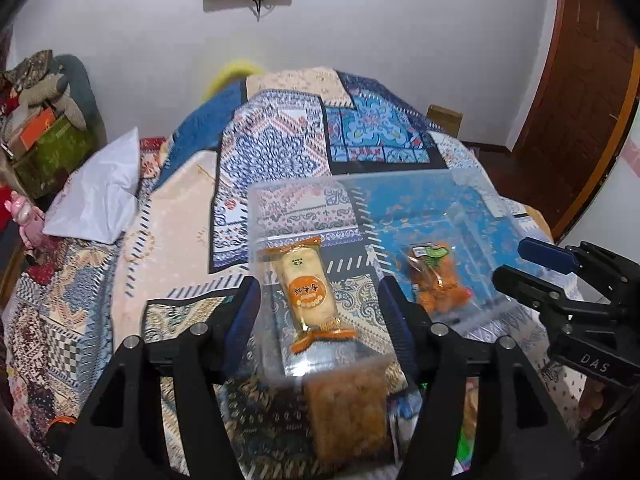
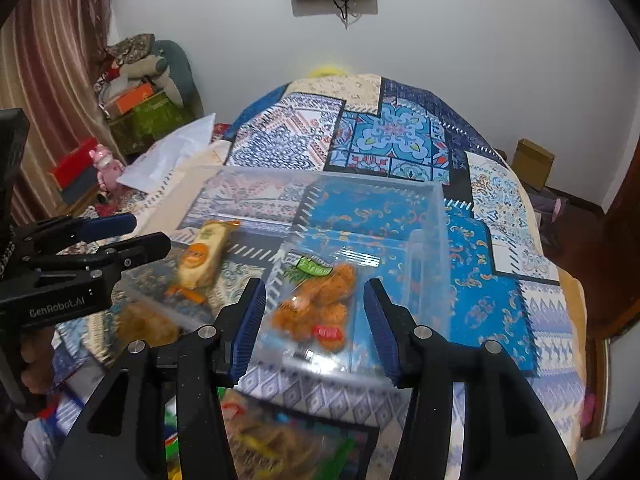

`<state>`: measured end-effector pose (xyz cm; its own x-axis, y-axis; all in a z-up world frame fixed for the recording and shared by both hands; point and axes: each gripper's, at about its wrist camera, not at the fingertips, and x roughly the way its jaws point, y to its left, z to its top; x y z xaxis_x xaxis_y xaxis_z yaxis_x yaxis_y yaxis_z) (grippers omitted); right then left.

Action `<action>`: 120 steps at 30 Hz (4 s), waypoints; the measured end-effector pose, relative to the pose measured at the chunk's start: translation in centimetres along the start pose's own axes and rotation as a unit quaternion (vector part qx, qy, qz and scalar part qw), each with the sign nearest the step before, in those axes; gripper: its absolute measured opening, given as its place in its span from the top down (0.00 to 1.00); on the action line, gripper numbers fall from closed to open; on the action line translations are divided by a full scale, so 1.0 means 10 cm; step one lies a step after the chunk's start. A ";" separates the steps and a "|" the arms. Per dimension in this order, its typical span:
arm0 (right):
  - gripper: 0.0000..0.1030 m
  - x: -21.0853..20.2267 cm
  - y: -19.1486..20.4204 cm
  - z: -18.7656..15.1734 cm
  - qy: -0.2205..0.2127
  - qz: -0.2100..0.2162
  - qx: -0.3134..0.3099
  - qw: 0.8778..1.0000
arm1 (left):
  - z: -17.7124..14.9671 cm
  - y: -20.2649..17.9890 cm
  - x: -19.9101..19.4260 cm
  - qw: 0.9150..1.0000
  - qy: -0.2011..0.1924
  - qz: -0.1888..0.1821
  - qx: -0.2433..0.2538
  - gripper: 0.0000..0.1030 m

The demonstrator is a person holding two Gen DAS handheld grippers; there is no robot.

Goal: Organize snacks
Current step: 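Put cake pack in clear box with left tool while right tool drops snack bag, then grasp red chip bag with left tool while right tool grasps tan bread pack, then lower chip bag into clear box with left tool while right tool places bread pack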

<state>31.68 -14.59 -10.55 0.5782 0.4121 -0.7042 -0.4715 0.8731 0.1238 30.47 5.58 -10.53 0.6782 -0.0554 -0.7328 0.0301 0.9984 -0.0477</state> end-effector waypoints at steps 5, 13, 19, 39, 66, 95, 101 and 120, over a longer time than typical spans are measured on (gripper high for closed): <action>0.53 -0.38 0.07 -0.09 -0.020 -0.005 -0.014 1.000 | -0.17 -0.04 -0.49 0.999 -0.030 0.014 0.011 0.30; 0.40 -1.00 0.17 -0.35 -0.057 -0.008 -0.020 0.998 | -0.64 -0.11 -1.09 0.999 -0.050 0.018 0.011 0.19; 0.36 -1.26 0.27 -0.66 -0.054 0.007 -0.022 0.998 | -1.08 -0.19 -1.25 0.999 -0.035 0.020 0.018 0.16; 0.35 -1.04 0.70 -1.56 0.040 0.066 -0.025 0.997 | -2.11 -0.43 -0.99 0.998 0.060 -0.020 0.006 0.15; 0.50 -1.01 0.65 -1.68 0.043 0.083 -0.013 0.996 | -2.10 -0.48 -0.97 0.999 0.036 -0.033 0.002 0.33; 0.66 -1.41 0.38 -0.98 -0.084 0.055 0.010 0.995 | -1.27 -0.36 -1.62 0.994 -0.104 -0.017 -0.016 0.33; 0.66 -1.40 0.24 -0.67 -0.116 0.035 0.008 0.993 | -0.88 -0.31 -1.48 0.993 -0.115 -0.009 -0.007 0.33; 0.66 -0.53 -0.17 0.00 -0.109 -0.025 0.005 0.994 | 0.07 -0.22 -0.35 0.997 -0.070 -0.032 0.028 0.33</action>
<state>29.39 -18.23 -7.07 0.7313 0.4139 -0.5421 -0.4328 0.8959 0.1002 28.50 3.55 -7.39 0.7689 -0.1215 -0.6277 0.1151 0.9920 -0.0510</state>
